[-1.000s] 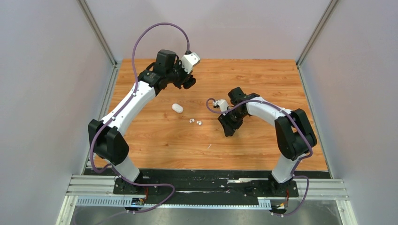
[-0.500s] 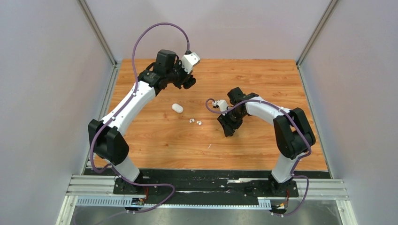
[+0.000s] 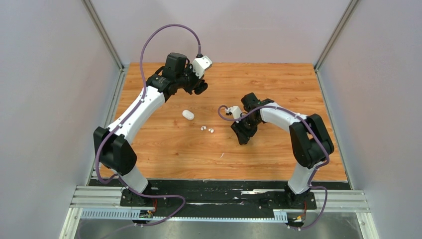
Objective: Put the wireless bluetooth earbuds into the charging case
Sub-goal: Adjust the right earbud at the center of the board.
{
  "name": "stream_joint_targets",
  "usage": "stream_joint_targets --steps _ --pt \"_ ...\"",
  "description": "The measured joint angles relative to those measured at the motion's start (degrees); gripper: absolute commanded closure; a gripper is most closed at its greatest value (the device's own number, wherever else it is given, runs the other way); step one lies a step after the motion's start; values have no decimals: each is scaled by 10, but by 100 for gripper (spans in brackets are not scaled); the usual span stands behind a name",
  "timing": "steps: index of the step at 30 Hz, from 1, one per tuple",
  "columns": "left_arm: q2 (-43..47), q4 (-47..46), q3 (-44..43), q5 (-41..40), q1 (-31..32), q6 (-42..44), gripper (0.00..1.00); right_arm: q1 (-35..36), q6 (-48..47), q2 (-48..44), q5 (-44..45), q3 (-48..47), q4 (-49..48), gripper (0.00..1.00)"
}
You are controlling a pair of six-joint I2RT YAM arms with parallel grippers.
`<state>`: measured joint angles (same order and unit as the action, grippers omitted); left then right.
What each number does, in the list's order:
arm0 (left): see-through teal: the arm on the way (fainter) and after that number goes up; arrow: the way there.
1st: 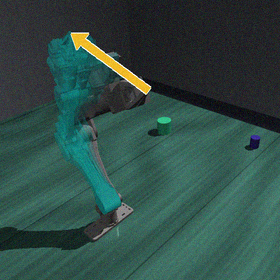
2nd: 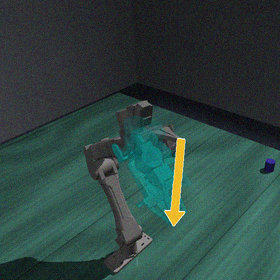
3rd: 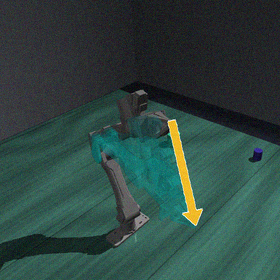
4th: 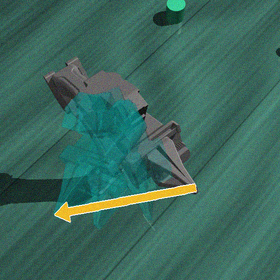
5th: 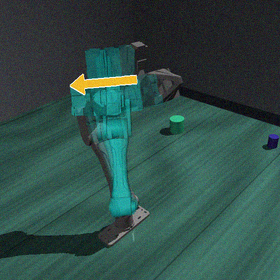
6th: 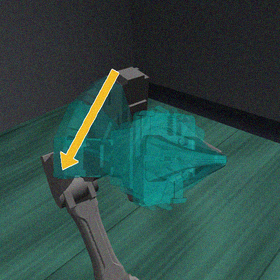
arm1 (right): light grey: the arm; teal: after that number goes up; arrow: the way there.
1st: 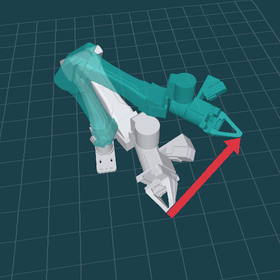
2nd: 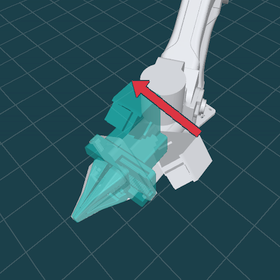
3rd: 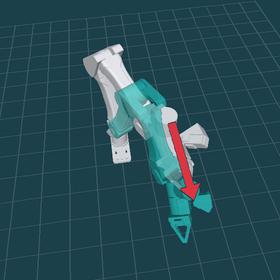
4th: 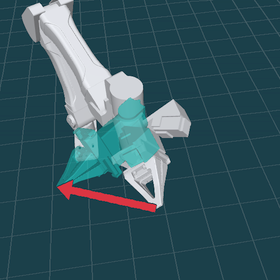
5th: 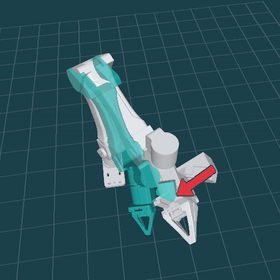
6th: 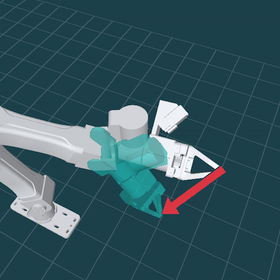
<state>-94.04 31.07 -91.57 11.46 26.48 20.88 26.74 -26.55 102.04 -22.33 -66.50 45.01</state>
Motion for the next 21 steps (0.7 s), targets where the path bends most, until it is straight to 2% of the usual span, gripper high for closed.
stream_joint_targets --steps 16,21 --pt "0 0 0 1 0 0 100 -5 -17 20 0 1 0 57" --pt "0 0 0 3 0 0 100 -6 -23 18 2 1 1 54"
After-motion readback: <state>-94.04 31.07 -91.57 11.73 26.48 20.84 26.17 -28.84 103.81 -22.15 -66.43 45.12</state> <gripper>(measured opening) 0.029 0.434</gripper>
